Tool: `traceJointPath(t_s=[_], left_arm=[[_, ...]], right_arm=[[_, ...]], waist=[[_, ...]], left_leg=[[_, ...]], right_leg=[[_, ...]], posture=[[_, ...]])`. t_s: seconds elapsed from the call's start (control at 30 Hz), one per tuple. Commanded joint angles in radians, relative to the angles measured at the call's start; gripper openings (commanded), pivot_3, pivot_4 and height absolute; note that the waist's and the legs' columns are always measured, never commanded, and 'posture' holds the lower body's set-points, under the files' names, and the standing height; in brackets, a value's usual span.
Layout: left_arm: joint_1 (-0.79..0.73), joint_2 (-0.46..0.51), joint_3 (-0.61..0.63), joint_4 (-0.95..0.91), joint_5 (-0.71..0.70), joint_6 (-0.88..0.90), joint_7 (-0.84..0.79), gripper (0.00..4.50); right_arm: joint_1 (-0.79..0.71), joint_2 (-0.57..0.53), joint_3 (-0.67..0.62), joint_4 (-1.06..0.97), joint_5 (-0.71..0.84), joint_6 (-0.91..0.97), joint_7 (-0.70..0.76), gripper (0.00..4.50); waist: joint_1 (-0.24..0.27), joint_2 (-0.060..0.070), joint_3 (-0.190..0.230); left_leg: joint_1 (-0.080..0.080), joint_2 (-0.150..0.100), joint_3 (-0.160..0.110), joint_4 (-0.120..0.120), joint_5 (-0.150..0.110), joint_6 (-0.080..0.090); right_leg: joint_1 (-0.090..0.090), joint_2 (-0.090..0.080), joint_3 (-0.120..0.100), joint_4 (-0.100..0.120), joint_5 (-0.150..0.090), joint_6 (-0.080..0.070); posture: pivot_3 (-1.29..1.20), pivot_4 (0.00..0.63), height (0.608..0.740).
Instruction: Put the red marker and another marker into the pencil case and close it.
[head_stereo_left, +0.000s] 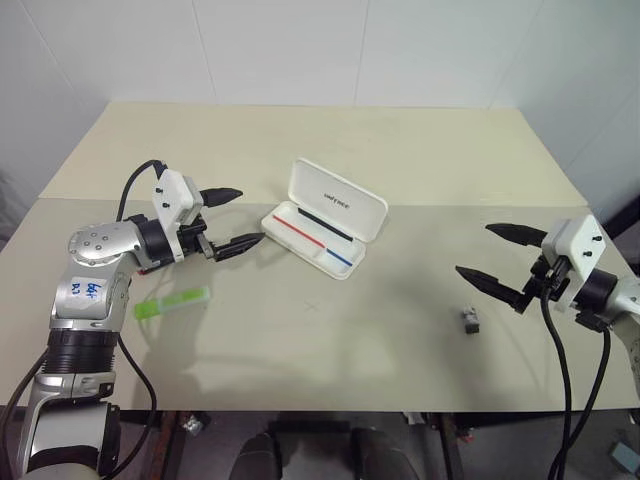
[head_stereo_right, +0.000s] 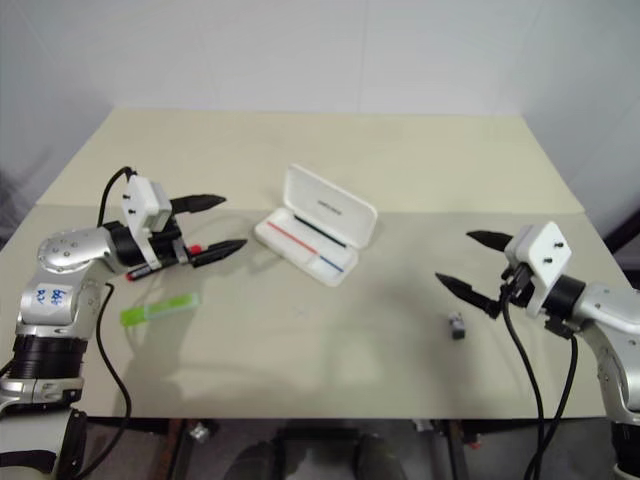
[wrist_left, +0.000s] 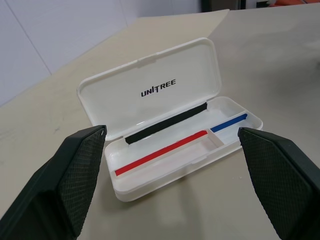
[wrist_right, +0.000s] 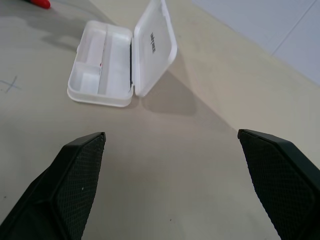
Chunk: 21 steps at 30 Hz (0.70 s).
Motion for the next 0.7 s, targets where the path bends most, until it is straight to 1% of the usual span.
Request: traceJointPath(t_s=[0.03,0.13,0.27,0.33,0.5,0.57,0.67,0.7], left_arm=[[-0.010,0.011,0.013,-0.027,-0.002,-0.012,-0.004,4.48],[-0.023,0.014,0.005,-0.021,-0.001,-0.021,-0.021,4.48],[-0.018,0.012,0.012,-0.013,-0.005,-0.019,-0.023,4.48],[-0.021,0.016,0.006,-0.010,-0.007,-0.016,-0.040,4.48],[-0.050,0.045,0.005,0.072,0.009,-0.052,-0.098,4.48],[-0.053,0.060,0.008,0.106,0.025,-0.077,-0.108,4.48],[-0.042,0.079,0.022,0.112,0.025,-0.087,-0.110,4.48],[-0.033,0.088,0.030,0.104,0.022,-0.080,-0.109,4.50]], right_arm=[[-0.038,0.009,-0.002,-0.011,0.011,-0.011,-0.011,4.50],[-0.075,0.016,0.030,0.025,-0.007,-0.028,-0.001,4.50],[-0.098,-0.006,0.064,0.027,-0.037,-0.013,0.006,4.50],[-0.119,-0.026,0.082,0.014,-0.047,0.015,0.008,4.50],[-0.235,-0.059,0.179,-0.046,-0.060,0.164,-0.008,4.50],[-0.281,-0.039,0.227,-0.064,-0.052,0.225,-0.016,4.50],[-0.319,-0.002,0.301,-0.073,-0.068,0.252,-0.020,4.50],[-0.333,0.015,0.330,-0.061,-0.081,0.249,-0.018,4.31]], waist=[[0.000,0.000,0.000],[0.000,0.000,0.000],[0.001,0.000,0.000],[0.001,0.000,0.000],[-0.004,0.000,0.000],[-0.004,0.000,0.000],[-0.004,0.000,0.000],[-0.002,0.000,0.000]], left_leg=[[0.000,0.000,0.000,0.000,0.000,0.000],[0.000,0.000,0.001,0.000,0.000,0.000],[0.000,0.000,0.000,0.000,0.000,0.000],[0.000,0.000,0.001,0.000,0.000,0.000],[0.001,0.000,0.002,0.000,0.000,0.000],[0.001,0.001,0.001,0.000,0.000,0.000],[0.001,0.001,0.002,0.000,0.000,0.000],[0.000,0.001,0.002,0.000,0.000,0.000]], right_leg=[[0.000,0.000,0.000,0.000,0.000,0.000],[0.000,0.000,0.001,0.000,0.000,0.000],[0.000,0.000,0.000,0.000,0.000,0.000],[0.000,0.000,0.000,0.000,0.000,0.000],[-0.001,0.000,0.001,0.001,0.000,0.000],[-0.001,0.001,0.001,0.002,0.000,-0.001],[-0.002,0.000,0.001,0.001,-0.001,-0.001],[-0.002,0.000,0.001,0.001,-0.001,-0.001]], posture=[[0.00,0.150,0.740],[0.00,0.150,0.740],[0.00,0.150,0.740],[0.00,0.150,0.740],[0.00,0.150,0.740],[0.00,0.150,0.740],[0.00,0.150,0.740],[0.00,0.150,0.740]])
